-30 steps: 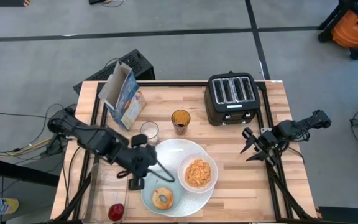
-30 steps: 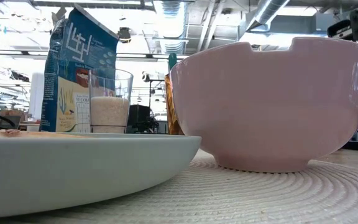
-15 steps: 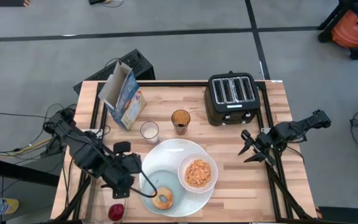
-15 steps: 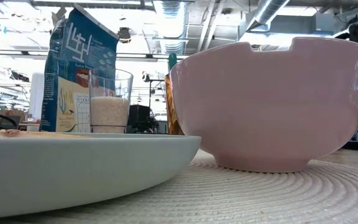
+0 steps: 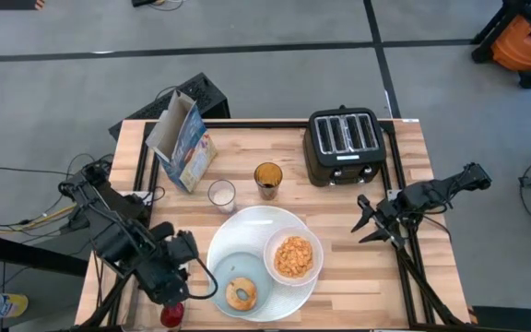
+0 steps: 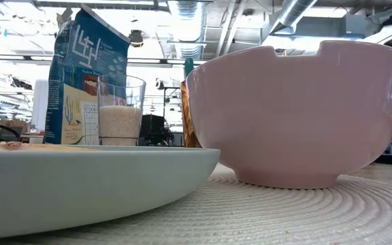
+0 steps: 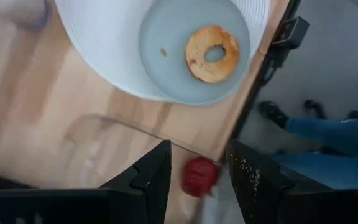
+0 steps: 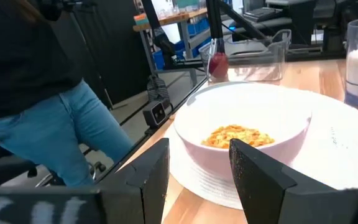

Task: Arrange a breakfast setting
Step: Put the red apple on the blue plate

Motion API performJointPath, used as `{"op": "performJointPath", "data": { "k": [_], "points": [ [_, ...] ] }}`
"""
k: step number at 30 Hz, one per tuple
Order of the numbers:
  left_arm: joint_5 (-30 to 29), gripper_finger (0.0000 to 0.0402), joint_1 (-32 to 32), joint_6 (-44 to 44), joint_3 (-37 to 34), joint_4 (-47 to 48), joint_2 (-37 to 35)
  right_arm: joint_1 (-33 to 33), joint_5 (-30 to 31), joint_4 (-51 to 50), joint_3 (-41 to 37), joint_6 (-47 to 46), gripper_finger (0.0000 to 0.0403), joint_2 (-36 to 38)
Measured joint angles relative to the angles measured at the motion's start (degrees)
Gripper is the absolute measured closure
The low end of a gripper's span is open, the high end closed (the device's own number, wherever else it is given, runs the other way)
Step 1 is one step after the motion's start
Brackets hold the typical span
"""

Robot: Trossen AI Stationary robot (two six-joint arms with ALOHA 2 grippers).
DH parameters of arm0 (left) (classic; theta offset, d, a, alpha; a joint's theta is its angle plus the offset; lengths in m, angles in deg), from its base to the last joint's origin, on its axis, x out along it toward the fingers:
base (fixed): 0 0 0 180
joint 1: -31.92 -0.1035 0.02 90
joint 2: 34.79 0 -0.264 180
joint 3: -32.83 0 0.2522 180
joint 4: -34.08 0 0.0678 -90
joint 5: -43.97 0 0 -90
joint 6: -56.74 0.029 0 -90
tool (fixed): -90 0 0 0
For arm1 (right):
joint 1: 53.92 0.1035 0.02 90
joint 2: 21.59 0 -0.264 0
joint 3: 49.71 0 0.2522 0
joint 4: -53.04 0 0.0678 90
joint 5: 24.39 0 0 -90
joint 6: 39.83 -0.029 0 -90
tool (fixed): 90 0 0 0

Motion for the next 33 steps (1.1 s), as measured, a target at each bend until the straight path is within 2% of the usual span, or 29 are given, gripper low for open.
{"op": "performJointPath", "data": {
  "k": [7, 16, 24, 33],
  "points": [
    [2.4, 0.026, 0.6, -9.3, 0.0, -0.1, 0.0, 0.0, 0.0, -0.2, 0.0, 0.0, 0.0211, -0.1],
    [2.8, 0.026, 3.6, -6.0, 0.0, 0.0, 0.0, 0.0, 0.0, -0.3, 0.0, 0.0, 0.0211, -0.1],
    [-0.6, 0.026, 13.0, -6.8, -0.4, -0.1, 0.1, 0.0, 0.0, -0.4, -0.1, 0.0, 0.0211, -0.1],
    [-1.7, 0.026, 22.0, -17.8, -6.6, -0.6, 0.3, 0.0, 0.0, -0.5, -0.1, 0.0, 0.0211, -0.1]
  ]
}}
